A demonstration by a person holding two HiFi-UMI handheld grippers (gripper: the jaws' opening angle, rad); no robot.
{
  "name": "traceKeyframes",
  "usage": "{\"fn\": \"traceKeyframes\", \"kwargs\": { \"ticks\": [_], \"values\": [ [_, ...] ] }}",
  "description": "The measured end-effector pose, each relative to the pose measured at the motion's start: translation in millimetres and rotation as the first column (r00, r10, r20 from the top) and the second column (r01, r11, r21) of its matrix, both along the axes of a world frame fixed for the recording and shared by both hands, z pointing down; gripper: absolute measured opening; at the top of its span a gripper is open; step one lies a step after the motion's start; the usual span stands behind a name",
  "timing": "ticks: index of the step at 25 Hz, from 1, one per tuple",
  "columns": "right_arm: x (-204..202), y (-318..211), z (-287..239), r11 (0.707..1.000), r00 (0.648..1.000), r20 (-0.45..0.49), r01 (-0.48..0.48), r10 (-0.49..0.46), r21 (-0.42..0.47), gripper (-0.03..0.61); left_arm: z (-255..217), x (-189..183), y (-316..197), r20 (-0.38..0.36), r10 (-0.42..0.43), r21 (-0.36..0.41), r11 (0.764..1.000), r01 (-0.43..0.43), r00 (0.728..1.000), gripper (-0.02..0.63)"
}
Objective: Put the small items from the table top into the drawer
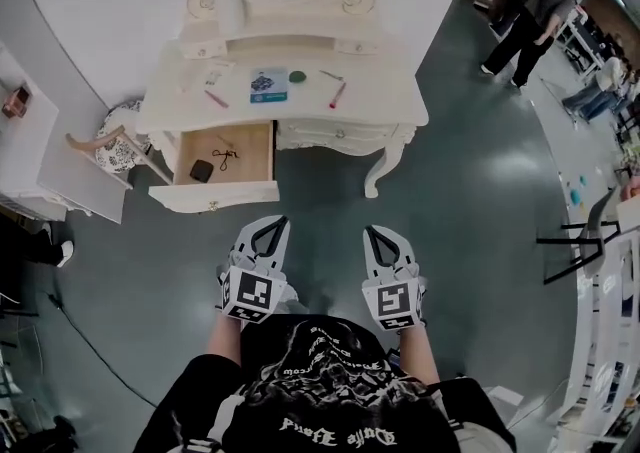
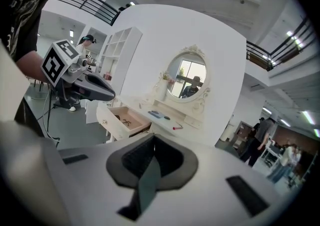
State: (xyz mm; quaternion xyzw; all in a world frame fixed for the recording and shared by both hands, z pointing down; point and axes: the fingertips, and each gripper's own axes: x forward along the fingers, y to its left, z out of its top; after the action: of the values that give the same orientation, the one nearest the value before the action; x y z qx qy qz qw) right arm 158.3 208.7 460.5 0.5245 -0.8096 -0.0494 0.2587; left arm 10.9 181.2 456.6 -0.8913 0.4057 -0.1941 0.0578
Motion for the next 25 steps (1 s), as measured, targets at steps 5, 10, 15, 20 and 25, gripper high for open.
{"fn": "traceKeyframes", "kwargs": {
  "ticks": [5, 10, 15, 20, 25],
  "values": [
    [-11.3, -22.1, 1.3, 0.999, 0.999, 0.009, -0.054, 0.054, 0.0, 0.012, 2.2, -8.0, -30.0, 0.014, 0.059, 0.003, 0.998, -0.059, 0.998, 0.015],
    [-18.9, -30.8, 4.4, 0.997, 0.996, -0.038, -0.078, 0.077, -0.007, 0.012, 2.7, -12.5, -41.4, 0.007, 0.101, 0.005, 0.995, -0.101, 0.995, 0.015],
    [-24.5, -41.3, 1.7, 0.996, 0.995, -0.043, -0.088, 0.088, -0.002, 0.012, 2.9, -19.3, -54.5, -0.036, 0.098, -0.006, 0.995, -0.099, 0.994, 0.015],
    [-24.3, -42.8, -2.0, 0.994, 0.993, -0.047, -0.108, 0.108, -0.002, 0.012, 4.4, -21.8, -58.4, -0.045, 0.107, -0.012, 0.994, -0.108, 0.993, 0.015],
    [-20.2, -40.3, -0.9, 0.992, 0.99, -0.057, -0.127, 0.127, -0.006, 0.012, 1.2, -18.6, -58.2, -0.041, 0.118, -0.01, 0.993, -0.119, 0.992, 0.015]
  ]
}}
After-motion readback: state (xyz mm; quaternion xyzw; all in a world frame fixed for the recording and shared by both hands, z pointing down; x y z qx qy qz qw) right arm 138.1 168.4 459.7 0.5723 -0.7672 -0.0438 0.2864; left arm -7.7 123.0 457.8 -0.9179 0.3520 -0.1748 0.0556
